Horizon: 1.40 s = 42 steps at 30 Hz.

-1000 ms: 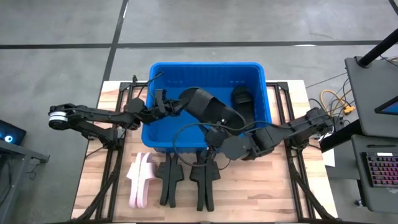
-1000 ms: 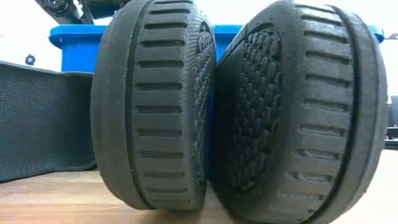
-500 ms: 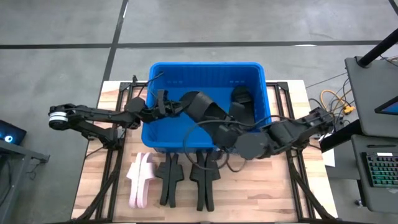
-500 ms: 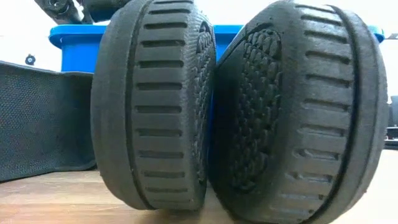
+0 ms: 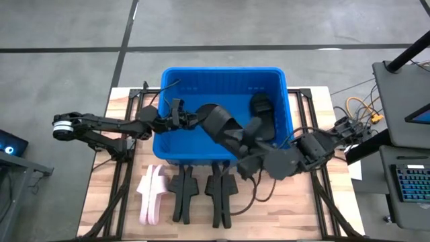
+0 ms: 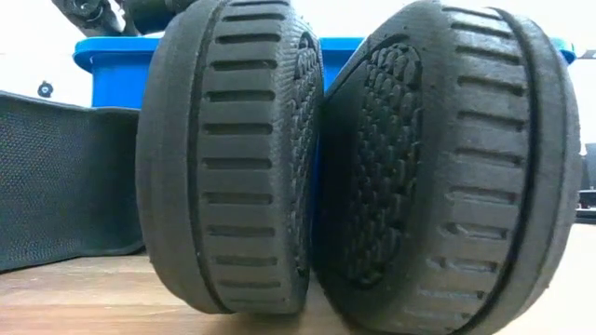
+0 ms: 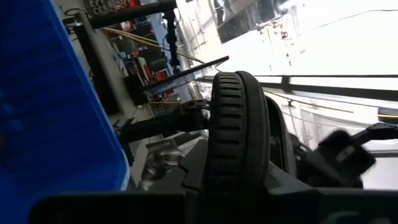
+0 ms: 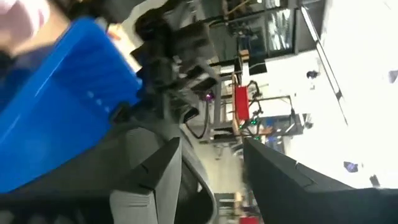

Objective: Pick and place slides into bin
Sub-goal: Put the black slide into the bin

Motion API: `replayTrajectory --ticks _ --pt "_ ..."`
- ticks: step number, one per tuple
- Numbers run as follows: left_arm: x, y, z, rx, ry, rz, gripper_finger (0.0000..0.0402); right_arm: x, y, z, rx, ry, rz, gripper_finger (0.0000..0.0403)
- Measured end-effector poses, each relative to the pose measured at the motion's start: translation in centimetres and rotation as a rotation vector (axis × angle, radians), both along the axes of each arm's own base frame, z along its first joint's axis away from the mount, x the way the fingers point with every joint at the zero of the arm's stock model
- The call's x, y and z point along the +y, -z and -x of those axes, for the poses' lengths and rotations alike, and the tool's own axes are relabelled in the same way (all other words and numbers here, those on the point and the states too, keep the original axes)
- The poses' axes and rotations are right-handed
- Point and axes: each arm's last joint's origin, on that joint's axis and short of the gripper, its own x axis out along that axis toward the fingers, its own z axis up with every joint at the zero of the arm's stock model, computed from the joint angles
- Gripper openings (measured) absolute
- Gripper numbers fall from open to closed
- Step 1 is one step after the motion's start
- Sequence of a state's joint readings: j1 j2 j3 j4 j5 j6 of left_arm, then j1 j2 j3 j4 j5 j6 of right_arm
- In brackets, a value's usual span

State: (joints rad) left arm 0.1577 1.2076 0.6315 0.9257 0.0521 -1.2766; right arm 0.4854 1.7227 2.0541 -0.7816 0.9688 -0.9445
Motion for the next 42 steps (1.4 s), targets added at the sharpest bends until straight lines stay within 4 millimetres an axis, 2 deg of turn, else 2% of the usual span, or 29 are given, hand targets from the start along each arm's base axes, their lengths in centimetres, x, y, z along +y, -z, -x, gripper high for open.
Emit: replayTrajectory --ticks 9,16,20,34,42 --pt "0.0 0.1 0.0 0.009 0.002 0.0 0.0031 0.1 1.9 -1.8 0.065 0.055 0.087 0.0157" --pt "0.0 0.1 -0.1 0.02 -0.005 0.004 0.0031 0.1 3.5 -3.1 0.208 0.078 0.282 0.0157" --pt "0.0 0.2 -0.1 0.027 -0.003 0.003 0.0031 -0.4 4.1 -3.9 0.248 0.107 0.325 0.0156" --pt "0.0 0.1 -0.1 0.022 0.01 -0.002 0.0031 -1.8 4.2 -4.4 0.275 0.123 0.336 0.015" --pt "0.0 0.1 -0.1 0.027 0.023 -0.007 0.0031 -2.4 4.3 -4.8 0.232 0.14 0.263 0.0143"
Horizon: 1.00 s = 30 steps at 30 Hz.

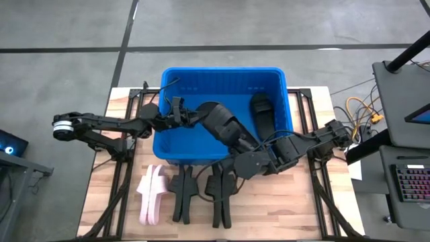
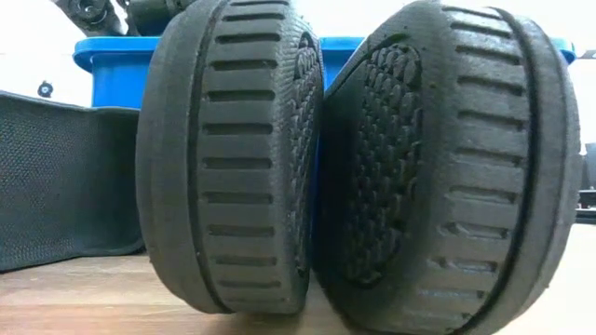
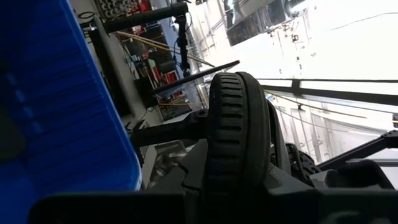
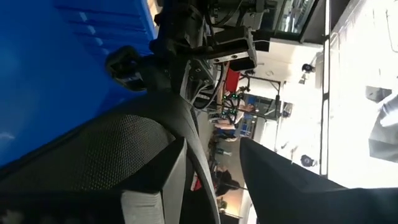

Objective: Pick and place slides into bin
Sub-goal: Put the black slide into the bin

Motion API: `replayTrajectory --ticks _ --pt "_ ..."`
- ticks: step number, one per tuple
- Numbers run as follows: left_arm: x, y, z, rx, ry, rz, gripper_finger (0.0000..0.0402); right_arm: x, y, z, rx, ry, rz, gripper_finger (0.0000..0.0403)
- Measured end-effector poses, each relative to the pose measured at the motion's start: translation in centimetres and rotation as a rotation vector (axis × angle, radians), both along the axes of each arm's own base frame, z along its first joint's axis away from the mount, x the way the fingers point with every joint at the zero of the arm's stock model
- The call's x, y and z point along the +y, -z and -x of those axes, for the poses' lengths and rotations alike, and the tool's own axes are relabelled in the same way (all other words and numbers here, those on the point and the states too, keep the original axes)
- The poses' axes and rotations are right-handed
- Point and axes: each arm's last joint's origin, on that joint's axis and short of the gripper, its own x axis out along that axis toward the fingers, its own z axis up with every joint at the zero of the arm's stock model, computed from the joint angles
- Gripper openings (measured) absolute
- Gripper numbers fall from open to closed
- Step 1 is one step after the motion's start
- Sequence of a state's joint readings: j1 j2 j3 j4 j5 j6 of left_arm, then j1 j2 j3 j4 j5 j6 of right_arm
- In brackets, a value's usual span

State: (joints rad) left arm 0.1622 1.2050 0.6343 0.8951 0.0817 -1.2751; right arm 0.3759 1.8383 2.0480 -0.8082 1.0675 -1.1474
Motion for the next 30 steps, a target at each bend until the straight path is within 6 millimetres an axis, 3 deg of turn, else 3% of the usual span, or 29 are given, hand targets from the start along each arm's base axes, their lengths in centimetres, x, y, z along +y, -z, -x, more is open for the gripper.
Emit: replayTrajectory --ticks 9,17,23,30 --pt "-0.2 0.3 -0.2 0.023 0.055 -0.016 0.003 -0.1 -3.8 1.3 -0.221 0.031 -0.149 0.0136" --pt "-0.1 0.3 -0.2 0.026 0.029 -0.012 0.003 -0.8 -7.6 3.2 -0.38 -0.055 -0.432 0.0136" --pt "0.0 0.4 -0.2 0.031 0.01 -0.033 0.003 -2.5 -6.6 4.0 -0.294 -0.026 -0.65 0.0136" --pt "0.0 0.4 -0.2 0.032 0.01 -0.032 0.003 -3.2 -5.9 4.1 -0.203 -0.036 -0.728 0.0136"
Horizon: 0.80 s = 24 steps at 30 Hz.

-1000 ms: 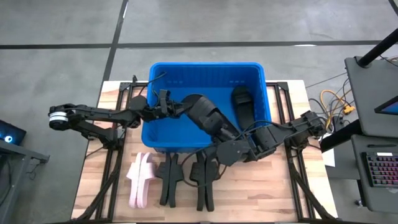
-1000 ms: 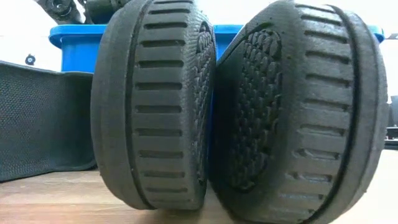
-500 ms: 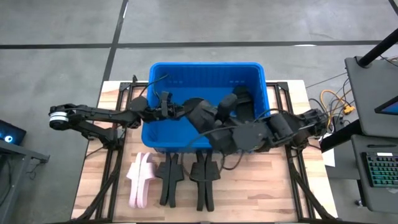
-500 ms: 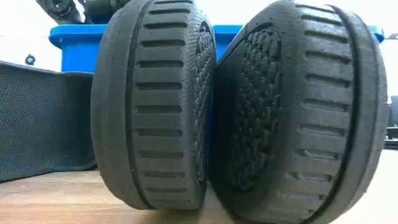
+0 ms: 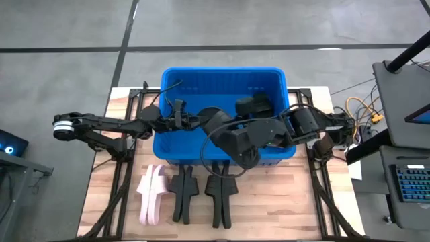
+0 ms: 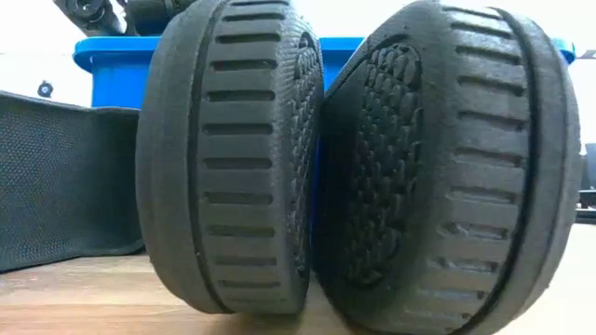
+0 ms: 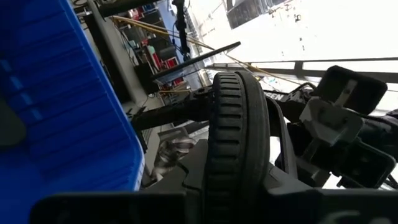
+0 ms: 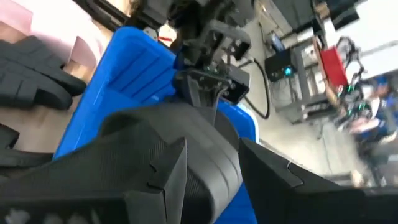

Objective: Pick and place slides into bin
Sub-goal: Put the black slide into the bin

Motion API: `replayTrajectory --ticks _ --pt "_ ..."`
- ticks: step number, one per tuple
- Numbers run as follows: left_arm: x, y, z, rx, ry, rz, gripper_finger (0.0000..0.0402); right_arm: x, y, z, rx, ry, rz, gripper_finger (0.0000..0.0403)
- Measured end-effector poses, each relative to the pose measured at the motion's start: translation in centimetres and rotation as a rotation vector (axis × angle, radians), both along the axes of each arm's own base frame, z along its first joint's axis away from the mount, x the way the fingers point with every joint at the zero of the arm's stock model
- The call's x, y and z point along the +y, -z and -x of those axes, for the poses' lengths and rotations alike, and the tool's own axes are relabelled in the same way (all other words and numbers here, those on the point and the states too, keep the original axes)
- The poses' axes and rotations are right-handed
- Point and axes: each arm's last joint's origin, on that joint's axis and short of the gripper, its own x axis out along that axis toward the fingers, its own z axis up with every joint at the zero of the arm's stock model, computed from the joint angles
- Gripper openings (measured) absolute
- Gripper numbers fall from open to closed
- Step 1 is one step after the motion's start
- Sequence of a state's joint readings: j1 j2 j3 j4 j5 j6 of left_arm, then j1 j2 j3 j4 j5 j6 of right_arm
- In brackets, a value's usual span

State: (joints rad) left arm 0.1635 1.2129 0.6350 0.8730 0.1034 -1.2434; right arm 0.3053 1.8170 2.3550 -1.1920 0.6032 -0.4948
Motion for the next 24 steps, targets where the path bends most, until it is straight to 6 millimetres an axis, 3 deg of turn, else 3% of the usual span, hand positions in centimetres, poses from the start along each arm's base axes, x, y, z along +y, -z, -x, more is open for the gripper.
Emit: replayTrajectory --ticks 7,14,24 --pt "0.0 0.0 0.0 0.0 -0.004 0.002 0.003 0.4 0.4 0.8 0.129 -0.113 0.16 0.0137" --pt "0.0 0.0 0.0 0.0 -0.002 0.008 0.003 0.2 1.3 -0.1 0.177 -0.055 0.27 0.0136" --pt "-0.1 0.0 0.0 0.001 0.031 -0.002 0.003 0.2 2.1 -1.0 0.168 -0.05 0.275 0.0126"
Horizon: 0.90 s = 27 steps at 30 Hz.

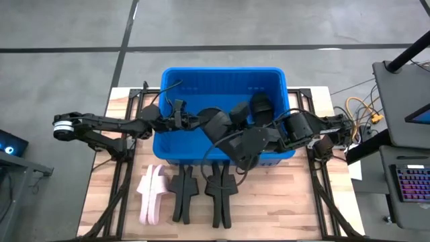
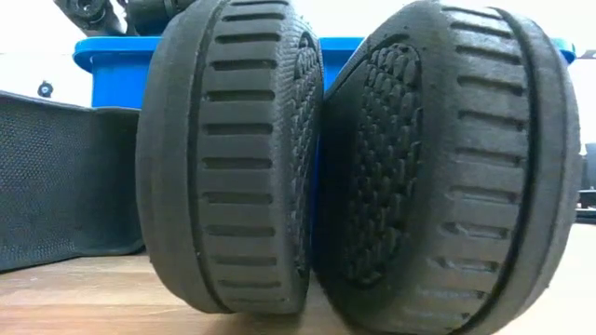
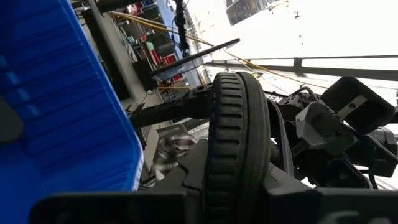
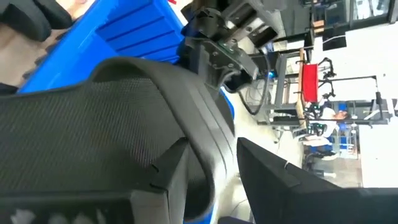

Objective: Pick and place slides into bin
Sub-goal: Put the black slide into the bin

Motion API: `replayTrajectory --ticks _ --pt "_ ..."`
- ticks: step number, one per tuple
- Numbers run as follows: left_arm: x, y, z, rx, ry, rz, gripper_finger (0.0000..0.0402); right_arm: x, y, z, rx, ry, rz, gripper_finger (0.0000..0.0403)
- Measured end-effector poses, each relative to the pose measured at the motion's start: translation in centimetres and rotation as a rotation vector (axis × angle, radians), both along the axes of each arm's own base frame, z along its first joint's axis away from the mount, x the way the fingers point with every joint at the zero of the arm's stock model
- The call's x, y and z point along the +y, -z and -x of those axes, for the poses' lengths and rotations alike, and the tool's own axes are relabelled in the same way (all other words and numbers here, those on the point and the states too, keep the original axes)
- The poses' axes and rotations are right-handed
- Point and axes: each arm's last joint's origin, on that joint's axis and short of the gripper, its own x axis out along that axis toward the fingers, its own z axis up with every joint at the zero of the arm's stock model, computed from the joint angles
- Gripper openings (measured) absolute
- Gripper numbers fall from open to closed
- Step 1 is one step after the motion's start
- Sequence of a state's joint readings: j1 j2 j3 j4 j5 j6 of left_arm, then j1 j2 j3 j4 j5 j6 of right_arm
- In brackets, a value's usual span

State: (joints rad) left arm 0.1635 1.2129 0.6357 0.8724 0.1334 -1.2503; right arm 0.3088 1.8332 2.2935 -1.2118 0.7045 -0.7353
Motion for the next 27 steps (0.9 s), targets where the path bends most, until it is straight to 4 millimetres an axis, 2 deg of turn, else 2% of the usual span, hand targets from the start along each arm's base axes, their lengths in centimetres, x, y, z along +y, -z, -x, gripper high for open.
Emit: replayTrajectory --ticks 7,12,14,22,27 --pt "0.0 -0.2 0.0 -0.005 0.011 -0.015 0.003 0.3 2.0 -1.1 0.017 0.026 0.002 0.0093" --pt "0.0 -0.2 0.0 -0.007 0.014 -0.008 0.0038 0.3 2.0 -1.4 -0.061 0.113 -0.022 0.003" --pt "-0.1 -0.3 0.0 -0.014 0.01 -0.022 0.0065 0.2 1.9 -1.3 -0.07 0.127 -0.012 0.0017" --pt "-0.1 -0.9 0.2 -0.061 -0.005 -0.097 0.0199 -0.2 1.2 -0.7 -0.179 0.241 -0.111 0.0011" --pt "0.4 -1.1 0.5 -0.072 -0.031 -0.102 0.0252 -0.5 0.8 0.1 -0.203 0.289 -0.137 0.001"
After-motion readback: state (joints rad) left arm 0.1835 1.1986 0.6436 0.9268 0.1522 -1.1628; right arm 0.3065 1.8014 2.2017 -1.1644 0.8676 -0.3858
